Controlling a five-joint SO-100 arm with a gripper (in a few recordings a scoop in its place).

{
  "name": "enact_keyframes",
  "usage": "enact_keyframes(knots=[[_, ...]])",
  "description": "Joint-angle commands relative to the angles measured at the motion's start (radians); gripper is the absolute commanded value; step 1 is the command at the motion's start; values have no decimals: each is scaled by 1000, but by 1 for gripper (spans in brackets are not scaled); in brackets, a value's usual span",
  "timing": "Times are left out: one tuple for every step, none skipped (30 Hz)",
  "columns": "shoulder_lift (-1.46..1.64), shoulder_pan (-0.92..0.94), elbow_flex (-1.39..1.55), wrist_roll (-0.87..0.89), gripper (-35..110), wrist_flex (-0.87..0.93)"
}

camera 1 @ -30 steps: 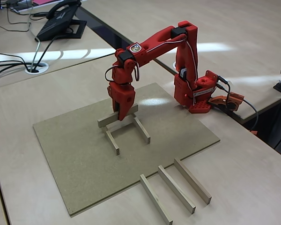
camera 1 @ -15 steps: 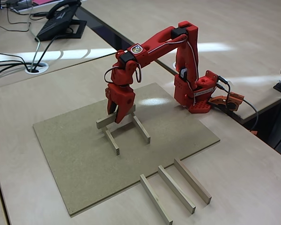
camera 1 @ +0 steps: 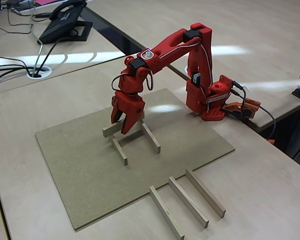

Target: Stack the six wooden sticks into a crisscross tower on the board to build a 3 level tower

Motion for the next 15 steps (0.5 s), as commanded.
enact_keyframes(knots=[[55,2,11,-5,19,-18],[57,3,11,-5,19,-21],[58,5,17,-8,19,-28],[60,6,18,-15,19,-34],[60,8,20,-20,19,-38],[60,9,25,-21,19,-44],[60,12,26,-21,19,-49],[60,14,28,-26,19,-54],[60,15,28,-31,19,-55],[60,17,28,-34,19,-57],[60,18,28,-37,19,-58],[60,20,28,-41,19,-60],[60,21,28,-46,19,-61],[60,21,28,-49,19,-63],[60,23,29,-54,19,-63]])
